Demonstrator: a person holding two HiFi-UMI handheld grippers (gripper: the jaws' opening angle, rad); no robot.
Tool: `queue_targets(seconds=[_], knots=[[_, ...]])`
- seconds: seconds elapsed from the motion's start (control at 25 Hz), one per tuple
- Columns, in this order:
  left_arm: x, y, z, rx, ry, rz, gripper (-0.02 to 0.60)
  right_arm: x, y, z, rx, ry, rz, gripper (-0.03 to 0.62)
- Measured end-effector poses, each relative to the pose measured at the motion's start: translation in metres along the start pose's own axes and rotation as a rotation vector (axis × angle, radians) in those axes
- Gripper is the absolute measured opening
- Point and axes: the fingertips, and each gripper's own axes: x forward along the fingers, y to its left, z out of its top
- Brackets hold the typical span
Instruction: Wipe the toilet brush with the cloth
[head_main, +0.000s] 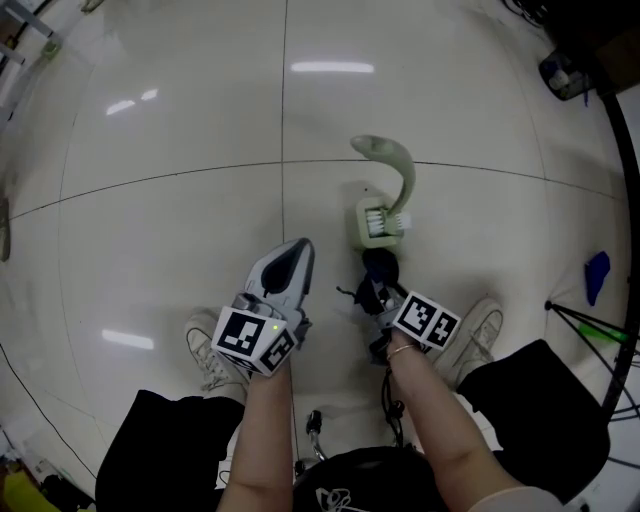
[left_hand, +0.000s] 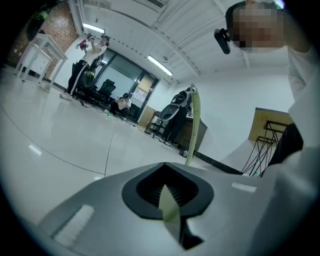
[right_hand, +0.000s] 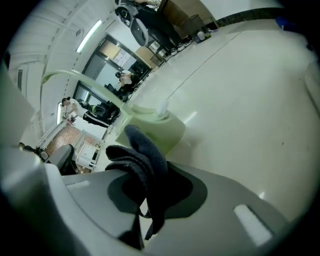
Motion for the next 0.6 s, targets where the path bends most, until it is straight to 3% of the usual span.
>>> queue_targets(seconds=[0.08, 0.2, 0.48, 0.6], knots=[[0.008, -0.006, 0.014, 0.014, -0.019, -0.01, 0.006, -0.014, -0.003, 0.026, -0.026, -0.061, -0.017, 0.063], [0.02, -0.016, 0.052, 0.028, -0.079, -0.022, 0.006, -0.036, 0.026, 0.075, -0.169, -0.155, 0.013, 0.063], [0.042, -0.058, 0.189, 0.178, -0.25, -0.122, 0.006, -0.102, 0.171, 0.176, -0.478, -0.387, 0.242, 0.063], [0.046, -0.079, 0.227, 0.263, -0.274, -0.185, 0.006, -0.132, 0.239, 0.198, -0.594, -0.426, 0.385, 0.063]])
